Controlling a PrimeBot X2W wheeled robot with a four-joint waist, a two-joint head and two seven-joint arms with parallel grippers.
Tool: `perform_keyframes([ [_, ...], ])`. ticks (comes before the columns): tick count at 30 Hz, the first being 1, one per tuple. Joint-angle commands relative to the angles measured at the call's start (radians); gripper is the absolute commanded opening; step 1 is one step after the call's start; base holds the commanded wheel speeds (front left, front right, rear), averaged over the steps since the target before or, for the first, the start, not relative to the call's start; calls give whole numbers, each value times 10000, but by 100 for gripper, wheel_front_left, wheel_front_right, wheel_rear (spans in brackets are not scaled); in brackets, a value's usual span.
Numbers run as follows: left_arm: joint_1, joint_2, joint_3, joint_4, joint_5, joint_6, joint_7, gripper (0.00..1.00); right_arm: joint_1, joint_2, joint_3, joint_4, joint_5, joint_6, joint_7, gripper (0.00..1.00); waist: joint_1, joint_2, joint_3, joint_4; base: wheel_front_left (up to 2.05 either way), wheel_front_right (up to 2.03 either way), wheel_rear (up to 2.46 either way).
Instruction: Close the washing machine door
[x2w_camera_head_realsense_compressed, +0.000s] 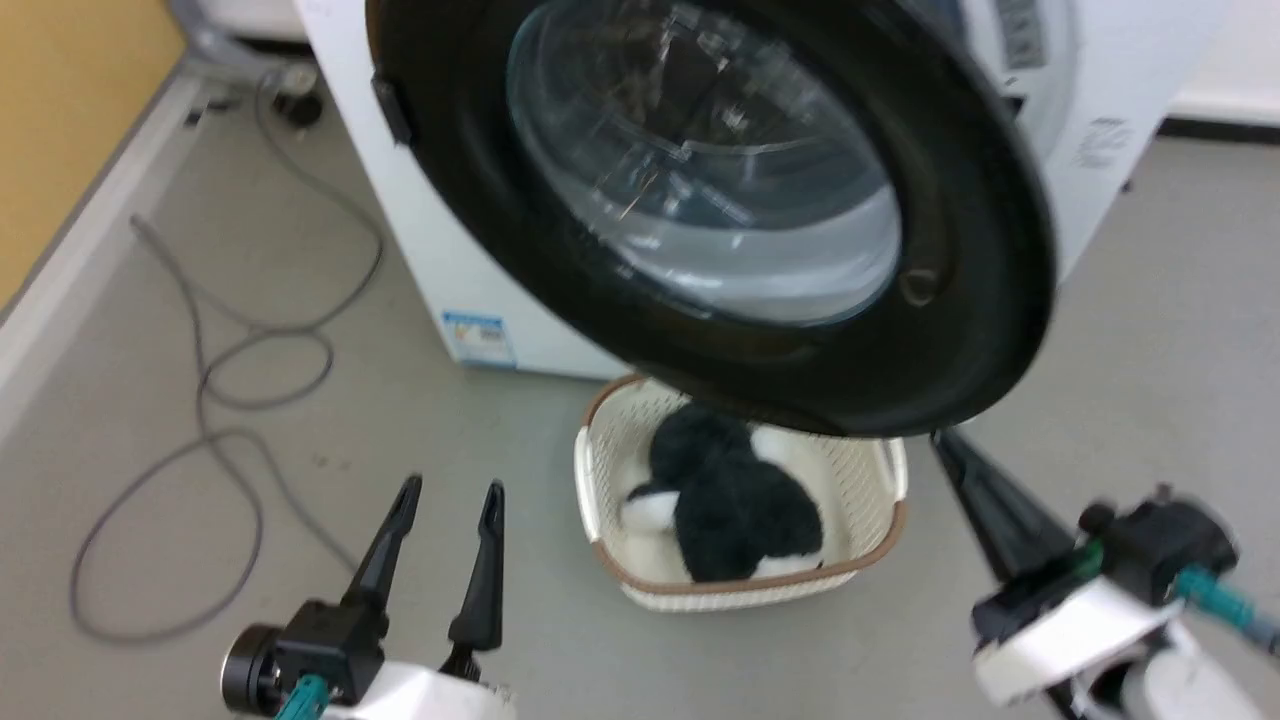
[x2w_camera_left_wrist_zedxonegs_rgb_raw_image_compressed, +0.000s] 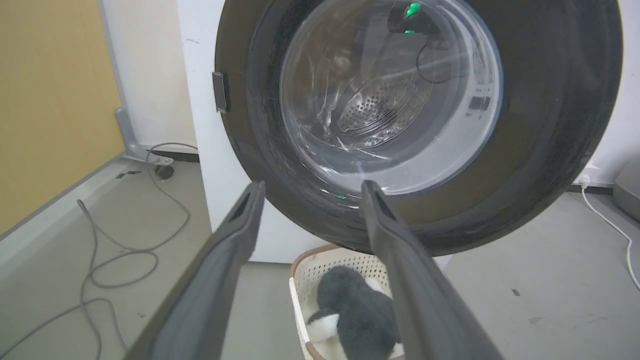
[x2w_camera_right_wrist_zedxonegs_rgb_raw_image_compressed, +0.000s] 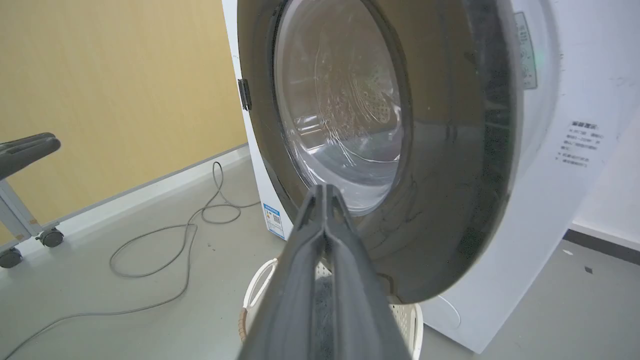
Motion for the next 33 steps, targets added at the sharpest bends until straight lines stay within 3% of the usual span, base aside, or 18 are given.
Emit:
perform_keyframes([
  [1, -238, -66, -6, -46, 75, -41, -53, 100, -330, -200, 60, 87, 181, 8, 89, 0, 0, 0, 514, 412, 0, 0, 0],
  [9, -784, -314, 2, 76, 135, -152, -53, 100, -2227, -1450, 181, 949, 1321, 8, 781, 0, 0, 0, 1468, 1113, 0, 0, 0],
  [15, -1160, -412, -126, 38, 69, -216, -53, 100, -3232, -2109, -395, 1822, 2113, 8, 945, 0, 0, 0, 1989, 1521, 0, 0, 0],
  [24, -1601, -442, -323, -108, -215, -9, -53, 100, -5201, -2562, -1128, 3012, 2653, 8, 1388, 0, 0, 0, 2745, 1841, 0, 0, 0],
  [33, -1731, -444, -488, -58, -352, 154, -53, 100, -6681, -2528, -1915, 4608, 2862, 8, 1673, 0, 0, 0, 2939, 2036, 0, 0, 0],
])
